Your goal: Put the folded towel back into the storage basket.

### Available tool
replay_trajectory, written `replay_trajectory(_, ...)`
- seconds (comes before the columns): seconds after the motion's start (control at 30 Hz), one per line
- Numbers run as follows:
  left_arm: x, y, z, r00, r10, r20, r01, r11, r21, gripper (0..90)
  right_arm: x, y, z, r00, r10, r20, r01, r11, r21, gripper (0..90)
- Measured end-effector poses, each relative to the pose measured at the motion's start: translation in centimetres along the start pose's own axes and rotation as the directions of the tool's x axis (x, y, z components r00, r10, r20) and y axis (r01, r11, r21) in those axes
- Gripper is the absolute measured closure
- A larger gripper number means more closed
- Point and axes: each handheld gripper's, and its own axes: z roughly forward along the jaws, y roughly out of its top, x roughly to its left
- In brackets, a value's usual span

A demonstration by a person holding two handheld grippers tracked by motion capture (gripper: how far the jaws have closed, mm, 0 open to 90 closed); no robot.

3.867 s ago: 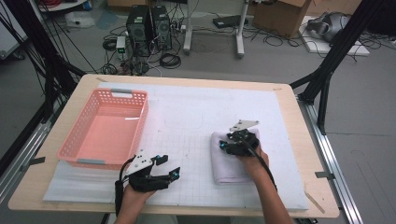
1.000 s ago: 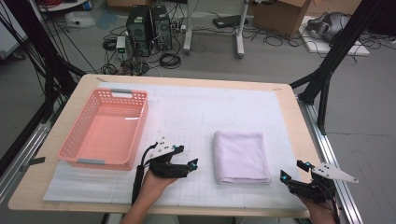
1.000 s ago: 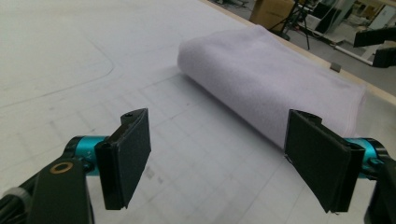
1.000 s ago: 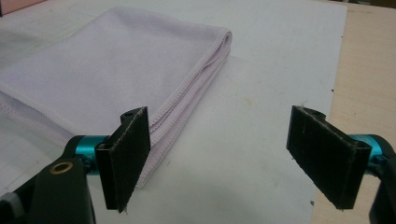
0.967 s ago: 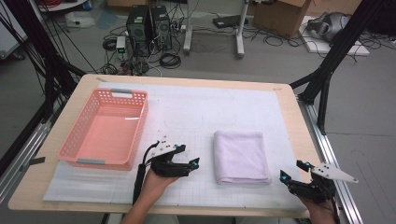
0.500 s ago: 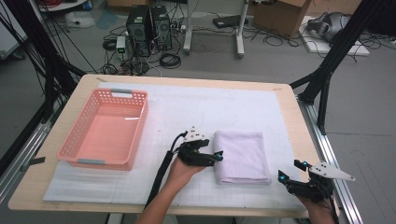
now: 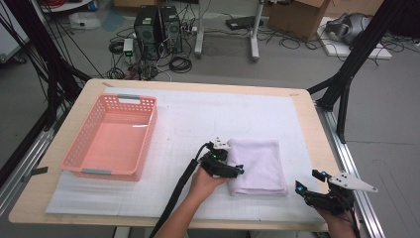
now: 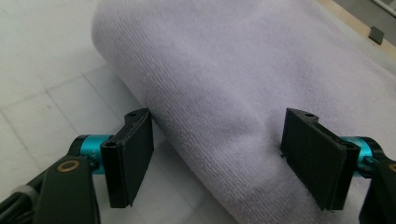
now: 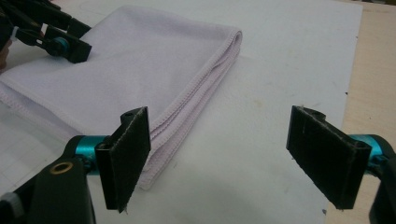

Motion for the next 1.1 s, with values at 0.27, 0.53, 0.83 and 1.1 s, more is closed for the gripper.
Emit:
replay_trajectory(0.27, -0.1, 0.0, 0.0, 0.9999, 0.01, 0.002, -0.01, 0.9999, 0.004, 33.7, 0.1, 0.0, 0.0, 1.0, 0.008, -0.003, -0.008, 1.0, 0.001, 20.8)
replay_trajectory(0.53, 0.0, -0.5, 0.1, 0.9968, -0.04, 0.069, 0.043, 0.9981, -0.043, 63.9, 0.1, 0.0, 0.1, 1.0, -0.002, -0.002, 0.002, 1.0, 0.007, 20.8)
replay_trajectory(0.83, 0.0, -0.5, -0.9, 0.9927, 0.058, 0.106, -0.044, 0.9913, -0.123, 71.3, 0.3, 0.0, 0.2, 0.9999, 0.0, -0.01, 0.001, 1.0, 0.009, 20.8)
replay_trajectory(1.1, -0.4, 0.0, -2.5, 0.9773, 0.142, 0.157, -0.106, 0.9694, -0.222, 73.2, 0.3, 0.0, 0.0, 0.9999, 0.007, -0.009, -0.007, 1.0, 0.003, 21.0)
